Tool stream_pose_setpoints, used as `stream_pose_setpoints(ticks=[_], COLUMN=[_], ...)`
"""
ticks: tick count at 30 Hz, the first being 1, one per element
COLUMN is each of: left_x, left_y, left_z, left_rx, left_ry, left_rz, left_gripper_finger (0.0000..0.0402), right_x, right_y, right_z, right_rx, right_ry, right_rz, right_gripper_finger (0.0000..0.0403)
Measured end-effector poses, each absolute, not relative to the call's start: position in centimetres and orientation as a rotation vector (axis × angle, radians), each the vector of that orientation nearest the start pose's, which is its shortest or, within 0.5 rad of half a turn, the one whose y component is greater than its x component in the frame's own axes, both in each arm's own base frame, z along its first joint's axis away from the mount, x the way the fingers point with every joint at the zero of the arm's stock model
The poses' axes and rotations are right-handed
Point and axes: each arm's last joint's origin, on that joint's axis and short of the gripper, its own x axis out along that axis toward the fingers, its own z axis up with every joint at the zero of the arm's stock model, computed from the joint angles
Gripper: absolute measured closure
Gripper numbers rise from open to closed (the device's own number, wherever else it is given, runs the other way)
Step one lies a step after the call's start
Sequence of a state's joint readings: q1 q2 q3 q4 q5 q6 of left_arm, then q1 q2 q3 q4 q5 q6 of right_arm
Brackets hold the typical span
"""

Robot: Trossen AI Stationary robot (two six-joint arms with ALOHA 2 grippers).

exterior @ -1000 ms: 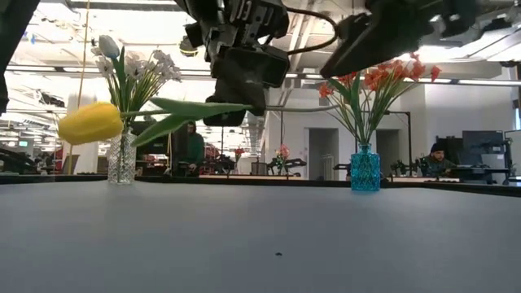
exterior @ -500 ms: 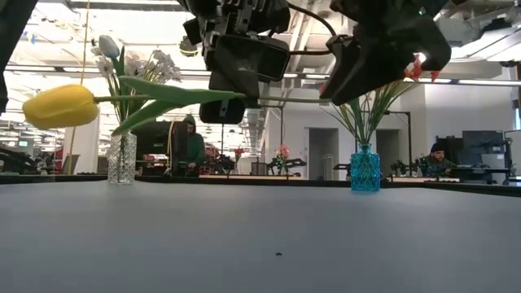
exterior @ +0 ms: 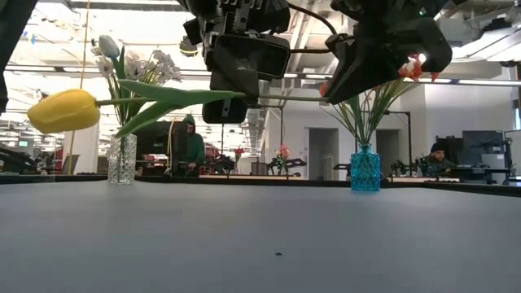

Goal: Sort flowers into vase by color
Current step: Put the yellow flower into the blue vase

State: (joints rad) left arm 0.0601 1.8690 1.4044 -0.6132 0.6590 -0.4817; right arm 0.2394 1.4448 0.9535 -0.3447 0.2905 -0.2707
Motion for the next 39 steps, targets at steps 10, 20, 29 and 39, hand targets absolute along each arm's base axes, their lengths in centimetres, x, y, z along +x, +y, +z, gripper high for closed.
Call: stream_pose_setpoints(ticks=[10, 20, 29, 39], left_x=[38.9, 39.2, 38.5, 35.2], left_y=[0.5, 0.7, 2.2, 2.5], left_z=[22.1, 22.4, 26.1, 32.7], left_rx=[-0.734, -0.57, -0.383, -0.168], left_ry=[1.108, 1.026, 0.841, 0.32], left_rz=[-0.354, -0.368, -0.269, -0.136], left_gripper_finger=[0.0402, 0.0341, 0.0304, 0.0324], right_x=[28.6, 28.0, 25.0, 19.2], right_y=[6.3, 7.4, 9.4, 10.2], right_z=[22.9, 22.5, 23.2, 25.0], right_rx=[-0.482, -0.288, -0.253, -0.003], right_ry=[0.845, 0.892, 0.899, 0.509], right_rz=[0.079, 0.262, 0.325, 0.293], right_gripper_finger=[0.0382, 0.0387, 0.0387, 0.0387])
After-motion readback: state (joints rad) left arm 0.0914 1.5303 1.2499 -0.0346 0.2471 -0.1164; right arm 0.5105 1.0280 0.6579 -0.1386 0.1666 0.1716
